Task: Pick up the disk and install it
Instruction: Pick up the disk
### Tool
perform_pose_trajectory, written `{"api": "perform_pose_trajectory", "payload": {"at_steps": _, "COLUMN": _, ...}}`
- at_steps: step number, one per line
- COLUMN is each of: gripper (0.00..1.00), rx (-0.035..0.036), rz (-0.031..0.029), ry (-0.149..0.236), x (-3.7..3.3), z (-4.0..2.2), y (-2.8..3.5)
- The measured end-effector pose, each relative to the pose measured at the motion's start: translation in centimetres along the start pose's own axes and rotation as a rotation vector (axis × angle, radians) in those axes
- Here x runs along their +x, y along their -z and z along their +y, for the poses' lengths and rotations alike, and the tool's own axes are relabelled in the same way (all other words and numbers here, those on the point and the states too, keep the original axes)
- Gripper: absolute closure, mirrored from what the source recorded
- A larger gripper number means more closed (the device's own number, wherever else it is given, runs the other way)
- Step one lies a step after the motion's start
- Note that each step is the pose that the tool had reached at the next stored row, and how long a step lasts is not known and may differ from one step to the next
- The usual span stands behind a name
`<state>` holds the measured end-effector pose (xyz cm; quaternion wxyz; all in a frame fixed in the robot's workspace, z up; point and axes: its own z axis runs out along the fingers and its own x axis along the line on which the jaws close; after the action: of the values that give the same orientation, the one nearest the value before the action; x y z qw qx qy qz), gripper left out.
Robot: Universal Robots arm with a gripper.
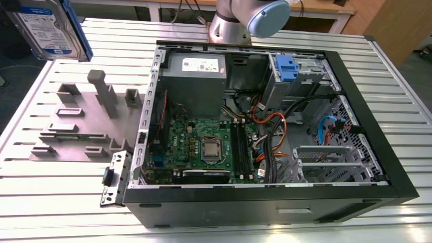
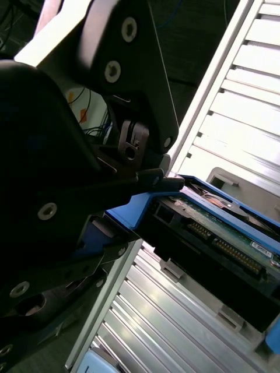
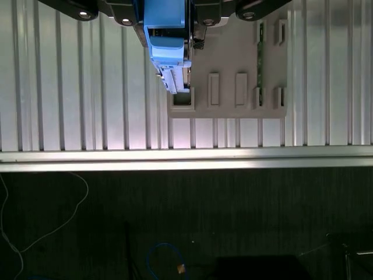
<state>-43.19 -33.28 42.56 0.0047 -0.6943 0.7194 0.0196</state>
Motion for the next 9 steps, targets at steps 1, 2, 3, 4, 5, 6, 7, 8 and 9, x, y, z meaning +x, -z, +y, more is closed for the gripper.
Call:
{"api": "perform_pose_trajectory", "payload": {"at_steps": 1, "gripper": 0.64, "rx": 0.0001, "rz": 0.0, "ry": 0.0, "x": 0.0, "z": 0.0, "y": 0.11}}
{"api": "perform_pose_trajectory", "payload": {"at_steps": 2, "gripper": 0.64, "rx": 0.0001, "rz": 0.0, "ry": 0.0, "x": -0.01, "z": 0.01, "y": 0.2}}
{"api": "perform_pose_trajectory", "payload": {"at_steps": 3, "gripper": 0.64, "rx": 0.0001, "rz": 0.0, "ry": 0.0, "x": -0.01, "z": 0.01, "y": 0.26}}
{"api": "perform_pose_trajectory", "payload": {"at_steps": 4, "gripper": 0.64, "rx": 0.0001, "rz": -0.0001, "ry": 0.0, "x": -0.01, "z": 0.01, "y": 0.27}}
{"api": "perform_pose_trajectory", "payload": {"at_steps": 5, "gripper": 0.64, "rx": 0.0001, "rz": -0.0001, "ry": 0.0, "x": -0.01, "z": 0.01, "y": 0.27}}
{"api": "perform_pose_trajectory", "payload": {"at_steps": 6, "gripper": 0.64, "rx": 0.0001, "rz": 0.0, "ry": 0.0, "x": -0.01, "z": 0.0, "y": 0.27}}
{"api": "perform_pose_trajectory", "payload": {"at_steps": 7, "gripper": 0.64, "rx": 0.0001, "rz": 0.0, "ry": 0.0, "x": -0.01, "z": 0.0, "y": 0.27}}
{"api": "perform_pose_trajectory", "payload": {"at_steps": 8, "gripper": 0.64, "rx": 0.0001, "rz": 0.0, "ry": 0.0, "x": -0.01, "z": 0.0, "y": 0.28}}
{"api": "perform_pose_trajectory", "payload": {"at_steps": 9, "gripper": 0.64, "rx": 0.0, "rz": 0.0, "ry": 0.0, "x": -0.01, "z": 0.01, "y": 0.28}}
